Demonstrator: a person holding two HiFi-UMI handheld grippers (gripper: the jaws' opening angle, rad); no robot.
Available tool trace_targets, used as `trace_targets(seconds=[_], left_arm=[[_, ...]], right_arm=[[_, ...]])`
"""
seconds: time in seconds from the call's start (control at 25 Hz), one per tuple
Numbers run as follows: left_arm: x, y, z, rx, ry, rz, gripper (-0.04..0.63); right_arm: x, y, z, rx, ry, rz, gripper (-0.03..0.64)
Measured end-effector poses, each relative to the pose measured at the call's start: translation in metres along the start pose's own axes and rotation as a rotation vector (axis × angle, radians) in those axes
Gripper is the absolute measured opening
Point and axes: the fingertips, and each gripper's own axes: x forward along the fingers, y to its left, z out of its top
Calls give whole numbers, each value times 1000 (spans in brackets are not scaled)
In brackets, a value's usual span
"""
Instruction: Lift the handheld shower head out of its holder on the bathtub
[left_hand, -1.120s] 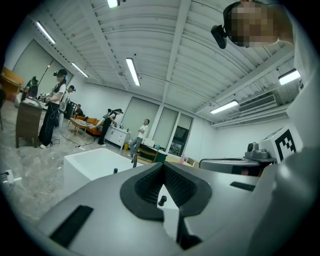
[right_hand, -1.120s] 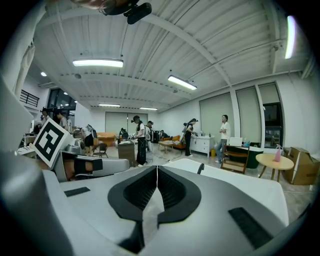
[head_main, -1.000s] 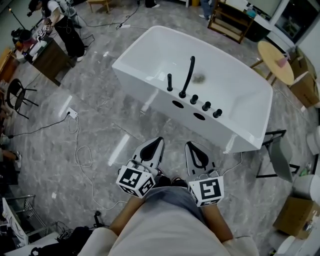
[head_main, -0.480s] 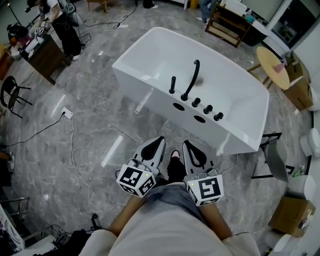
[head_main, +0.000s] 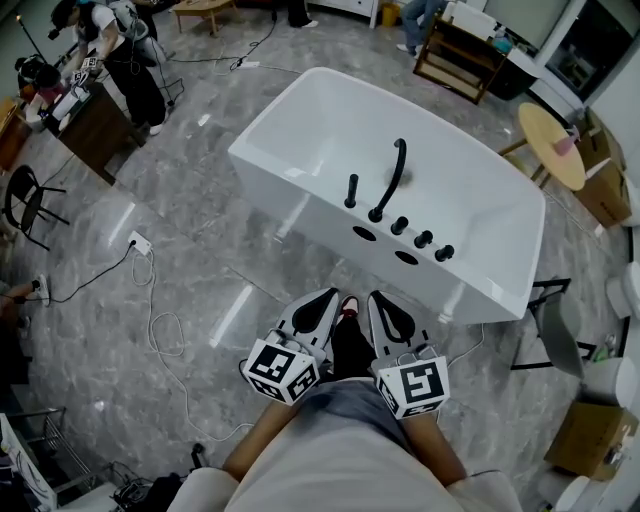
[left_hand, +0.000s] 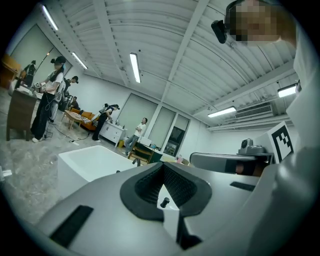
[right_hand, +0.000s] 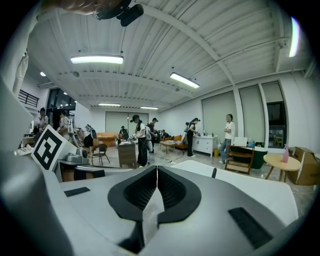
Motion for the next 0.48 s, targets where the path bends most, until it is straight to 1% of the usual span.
trace_targets(seconds=[0.24,0.48], left_arm=[[34,14,14,24,8,-11,5],[68,32,20,36,22,-17,5]], right_arm=[[30,-26,11,19,-13,2,20],[66,-42,14,24,-15,29,20]])
